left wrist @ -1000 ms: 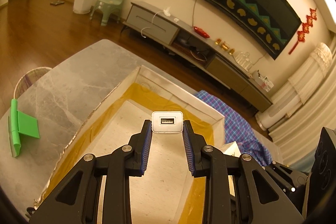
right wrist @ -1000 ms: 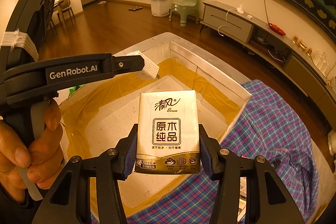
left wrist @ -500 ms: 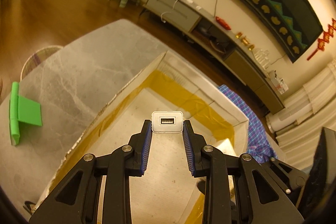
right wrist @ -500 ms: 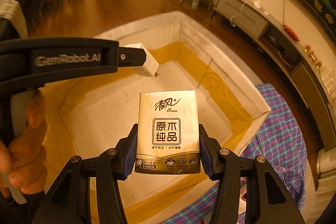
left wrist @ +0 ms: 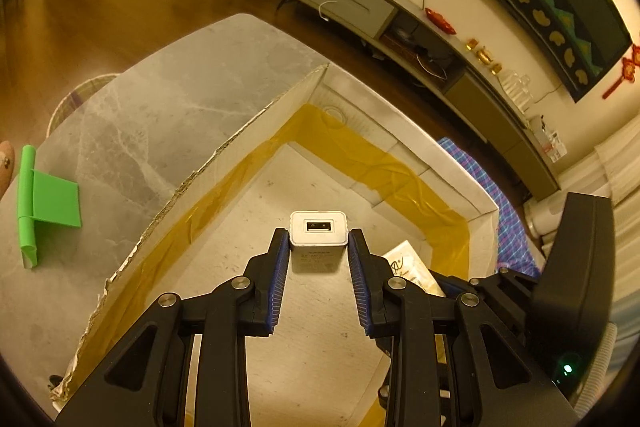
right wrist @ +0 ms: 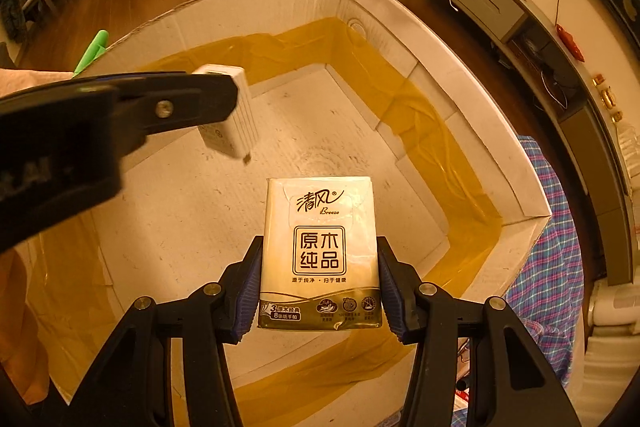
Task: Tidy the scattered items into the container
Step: 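Open the left gripper dropping the charger into the box while the right gripper drops the tissue pack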
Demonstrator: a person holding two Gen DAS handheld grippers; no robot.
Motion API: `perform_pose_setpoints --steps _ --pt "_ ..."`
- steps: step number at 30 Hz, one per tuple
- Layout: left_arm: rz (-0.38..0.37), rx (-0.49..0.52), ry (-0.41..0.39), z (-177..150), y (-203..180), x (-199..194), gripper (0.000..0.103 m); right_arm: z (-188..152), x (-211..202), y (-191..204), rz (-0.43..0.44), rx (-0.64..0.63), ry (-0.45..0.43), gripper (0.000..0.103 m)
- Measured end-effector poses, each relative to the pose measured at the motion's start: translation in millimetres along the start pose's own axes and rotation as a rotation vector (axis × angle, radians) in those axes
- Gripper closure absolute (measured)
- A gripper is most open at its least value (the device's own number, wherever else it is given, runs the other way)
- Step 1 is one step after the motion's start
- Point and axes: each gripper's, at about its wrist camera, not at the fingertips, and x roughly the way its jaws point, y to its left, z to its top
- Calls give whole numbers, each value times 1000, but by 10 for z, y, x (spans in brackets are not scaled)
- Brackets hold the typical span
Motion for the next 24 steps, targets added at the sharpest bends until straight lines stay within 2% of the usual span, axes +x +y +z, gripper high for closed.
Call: perform_pose_setpoints --steps 4,6,16,20,24 --pt "-11 6 -1 3 1 -14 67 -10 3 -11 -13 14 -2 48" --pt "-15 10 3 0 7 -18 61 -25 -12 -24 -16 24 -7 42" --pt "-27 44 -30 -22 5 -229 60 -87 -188 -94 -6 61 -54 41" --pt "-25 70 -46 -61 -38 -353 60 -167 -384 -121 28 102 -114 41" --pt "-1 119 -77 -138 -165 -478 60 -320 -665 -144 68 161 -223 41"
